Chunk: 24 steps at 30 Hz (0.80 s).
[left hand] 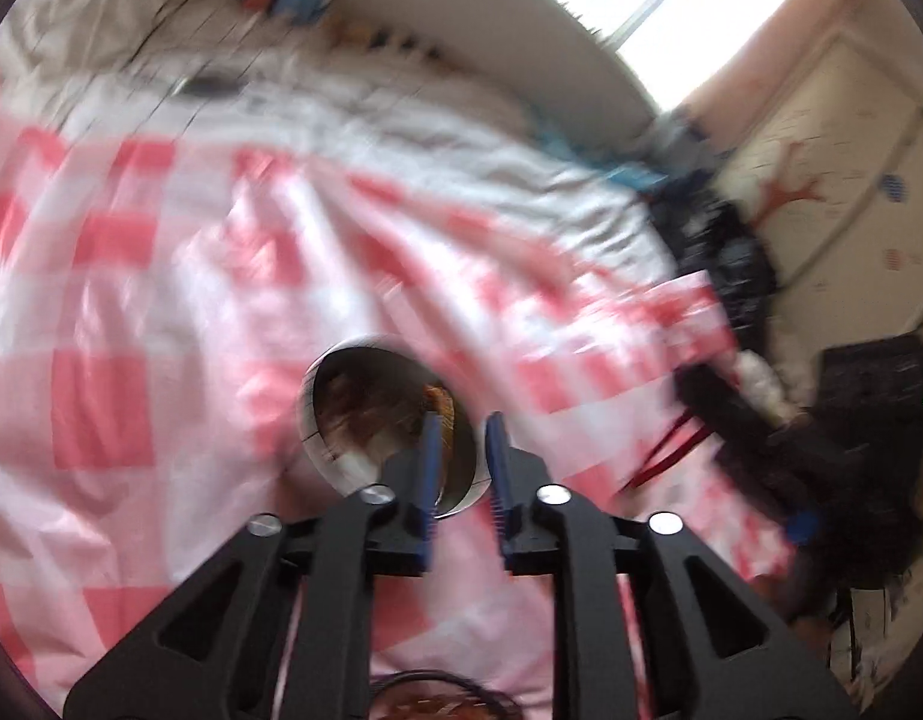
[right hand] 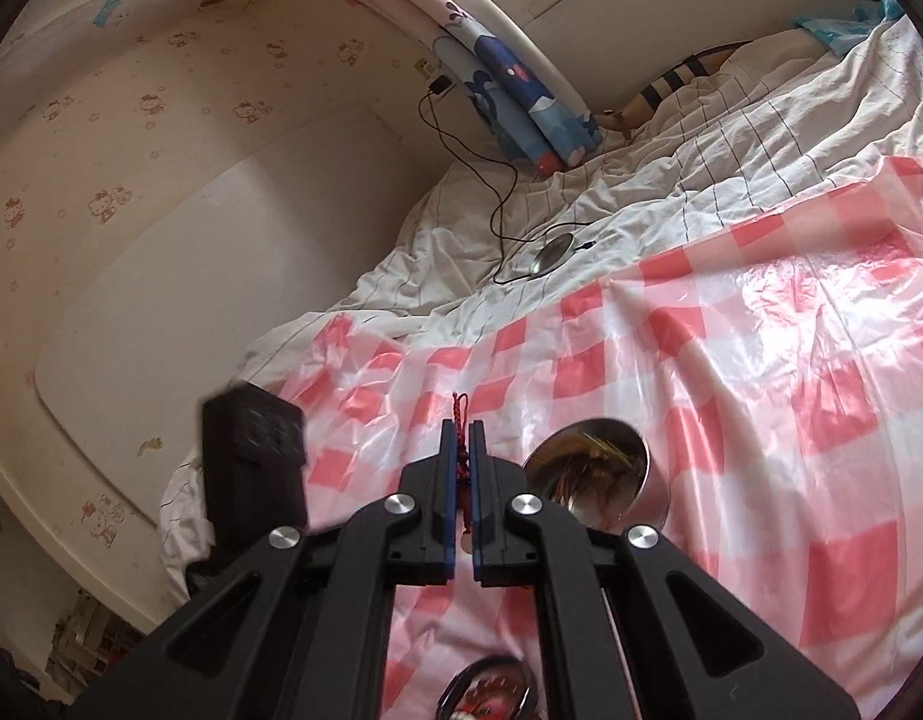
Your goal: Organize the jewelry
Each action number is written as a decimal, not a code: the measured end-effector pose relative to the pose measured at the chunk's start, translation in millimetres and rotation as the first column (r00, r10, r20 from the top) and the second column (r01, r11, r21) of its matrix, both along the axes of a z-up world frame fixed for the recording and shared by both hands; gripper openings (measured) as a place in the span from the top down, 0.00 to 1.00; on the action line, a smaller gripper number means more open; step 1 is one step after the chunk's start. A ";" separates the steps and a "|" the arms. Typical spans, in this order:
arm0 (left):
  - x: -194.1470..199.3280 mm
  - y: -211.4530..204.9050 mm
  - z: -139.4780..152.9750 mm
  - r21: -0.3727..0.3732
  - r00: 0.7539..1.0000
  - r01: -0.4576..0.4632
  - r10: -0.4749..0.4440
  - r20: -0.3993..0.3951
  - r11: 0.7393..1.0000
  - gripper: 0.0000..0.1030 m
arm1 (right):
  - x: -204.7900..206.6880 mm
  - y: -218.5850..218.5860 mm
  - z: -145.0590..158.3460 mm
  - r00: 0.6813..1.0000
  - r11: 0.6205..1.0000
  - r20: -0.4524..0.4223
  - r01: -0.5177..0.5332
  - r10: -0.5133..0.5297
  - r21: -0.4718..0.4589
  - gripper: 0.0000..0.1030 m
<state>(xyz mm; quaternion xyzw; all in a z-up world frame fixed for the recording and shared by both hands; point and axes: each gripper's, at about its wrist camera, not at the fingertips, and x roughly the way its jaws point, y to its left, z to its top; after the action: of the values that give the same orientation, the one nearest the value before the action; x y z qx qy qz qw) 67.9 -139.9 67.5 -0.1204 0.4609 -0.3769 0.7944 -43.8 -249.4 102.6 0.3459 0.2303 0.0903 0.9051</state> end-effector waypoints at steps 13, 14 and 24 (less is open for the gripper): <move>-73.1 84.1 -5.6 0.036 0.986 -0.145 0.141 0.085 0.989 0.32 | 39.0 24.2 -48.0 0.982 0.969 -0.161 0.056 -0.097 -0.242 0.47; -77.9 87.3 -9.0 0.031 0.987 -0.148 0.146 0.068 0.989 0.29 | 28.4 27.1 -41.7 0.985 0.965 -0.140 0.061 -0.099 -0.254 0.45; -118.6 97.5 -44.6 0.014 0.983 -0.162 0.163 -0.080 0.987 0.23 | -108.4 60.6 -54.2 0.975 0.944 -0.140 0.122 -0.172 -0.306 0.17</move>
<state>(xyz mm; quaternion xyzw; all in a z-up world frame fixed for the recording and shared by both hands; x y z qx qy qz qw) -50.7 -42.4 23.0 -0.1699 0.4827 -0.3040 0.8035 -152.1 -188.9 48.4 0.2295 0.2888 -0.0421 0.9285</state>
